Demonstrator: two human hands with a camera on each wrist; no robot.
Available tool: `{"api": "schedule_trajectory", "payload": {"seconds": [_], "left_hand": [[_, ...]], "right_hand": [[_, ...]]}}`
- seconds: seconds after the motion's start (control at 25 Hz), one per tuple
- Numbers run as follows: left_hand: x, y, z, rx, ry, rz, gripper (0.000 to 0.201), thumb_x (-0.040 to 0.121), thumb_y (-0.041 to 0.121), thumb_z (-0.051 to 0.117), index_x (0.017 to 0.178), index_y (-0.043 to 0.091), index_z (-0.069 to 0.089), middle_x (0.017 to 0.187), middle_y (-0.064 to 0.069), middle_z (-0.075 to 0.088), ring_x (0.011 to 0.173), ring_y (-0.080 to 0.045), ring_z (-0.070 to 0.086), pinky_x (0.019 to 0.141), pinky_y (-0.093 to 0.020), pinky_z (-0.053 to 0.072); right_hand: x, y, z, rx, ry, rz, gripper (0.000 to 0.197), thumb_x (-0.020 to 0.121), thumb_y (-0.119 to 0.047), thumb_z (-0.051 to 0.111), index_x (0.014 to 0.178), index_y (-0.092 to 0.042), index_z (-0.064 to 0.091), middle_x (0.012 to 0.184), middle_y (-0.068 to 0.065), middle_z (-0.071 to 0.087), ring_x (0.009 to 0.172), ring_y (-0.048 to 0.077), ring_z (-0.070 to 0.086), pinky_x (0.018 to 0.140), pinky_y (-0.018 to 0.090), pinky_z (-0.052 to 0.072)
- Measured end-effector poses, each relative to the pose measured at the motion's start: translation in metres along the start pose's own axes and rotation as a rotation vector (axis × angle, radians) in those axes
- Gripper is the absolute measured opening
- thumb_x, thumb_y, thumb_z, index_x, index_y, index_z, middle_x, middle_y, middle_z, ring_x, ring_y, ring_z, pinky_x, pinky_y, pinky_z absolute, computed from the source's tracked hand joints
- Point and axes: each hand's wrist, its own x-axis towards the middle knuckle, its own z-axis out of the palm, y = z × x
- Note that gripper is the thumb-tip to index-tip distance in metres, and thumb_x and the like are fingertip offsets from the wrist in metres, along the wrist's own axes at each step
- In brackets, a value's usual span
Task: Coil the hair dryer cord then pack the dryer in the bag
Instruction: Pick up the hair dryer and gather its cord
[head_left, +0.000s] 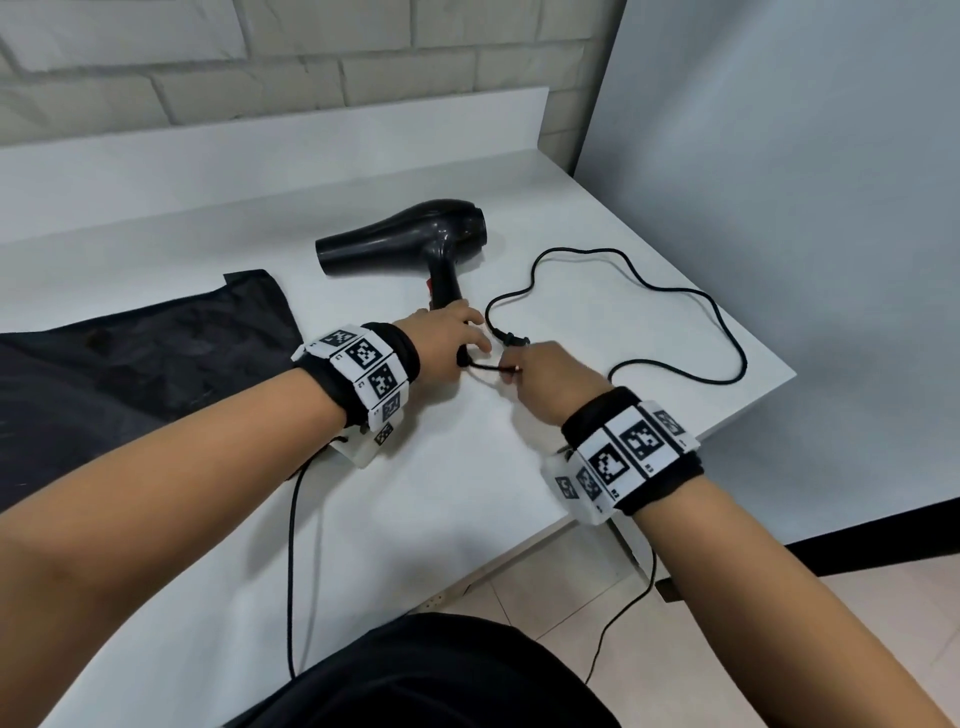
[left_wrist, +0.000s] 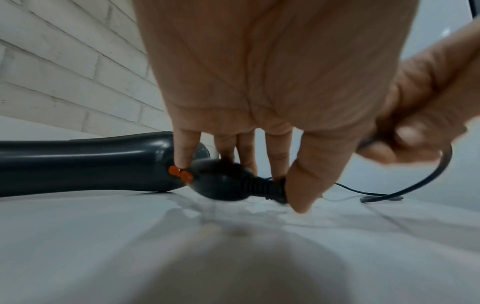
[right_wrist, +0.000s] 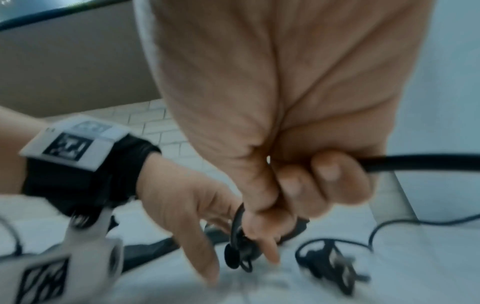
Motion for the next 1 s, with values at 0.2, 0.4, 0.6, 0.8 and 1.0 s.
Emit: {"api": "schedule_trajectory", "payload": {"seconds": [0.2,0.4,0.6,0.8,1.0], "left_hand": [[-0.008,0.009,-0.020,-0.194,0.444,0.059,0.026,0.089,0.030,0.056,0.107,0.013,0.065,0.106,-0.009,0.061,0.114,-0.023,0.049,0.113,-0.042,0.017],[-0.022,0.029,-0.051,-0.646,0.583,0.159,0.053,0.089,0.050,0.033,0.047,0.022,0.050,0.049,0.002,0.052,0.047,-0.009,0.045,0.058,-0.022,0.036],[-0.019,0.032,-0.094,-1.052,0.692,0.117,0.053,0.090,0.043,0.033,0.045,0.014,0.034,0.032,0.008,0.032,0.035,-0.006,0.026,0.041,-0.019,0.028],[-0.022,0.027,-0.106,-1.158,0.705,0.096,0.061,0.098,0.036,0.032,0.041,0.015,0.037,0.033,0.010,0.032,0.036,-0.009,0.029,0.045,-0.020,0.031],[-0.036,0.016,-0.124,-1.160,0.642,-0.005,0.056,0.099,0.030,0.034,0.048,0.010,0.041,0.031,0.005,0.040,0.039,-0.016,0.038,0.050,-0.023,0.038]], "right_hand": [[-0.005,-0.006,-0.036,0.092,0.488,-0.211,0.027,0.080,0.000,0.040,0.090,-0.008,0.063,0.092,0.014,0.060,0.090,0.035,0.053,0.080,0.043,0.045],[-0.003,-0.016,-0.062,-0.005,1.055,-0.169,0.023,0.081,-0.015,0.052,0.091,-0.023,0.071,0.089,0.010,0.058,0.088,0.033,0.050,0.074,0.033,0.029],[0.009,-0.035,-0.063,0.525,0.960,-0.266,0.023,0.081,-0.004,0.052,0.103,-0.007,0.049,0.086,0.004,0.050,0.081,0.017,0.050,0.072,0.025,0.043],[0.032,-0.054,-0.022,0.615,0.365,-0.205,0.036,0.084,-0.012,0.059,0.116,-0.008,0.044,0.111,0.011,0.062,0.103,0.022,0.059,0.082,0.024,0.044],[0.048,-0.073,-0.017,0.728,0.377,-0.180,0.032,0.089,-0.010,0.051,0.120,-0.010,0.042,0.109,0.009,0.064,0.099,0.022,0.062,0.087,0.031,0.048]]}}
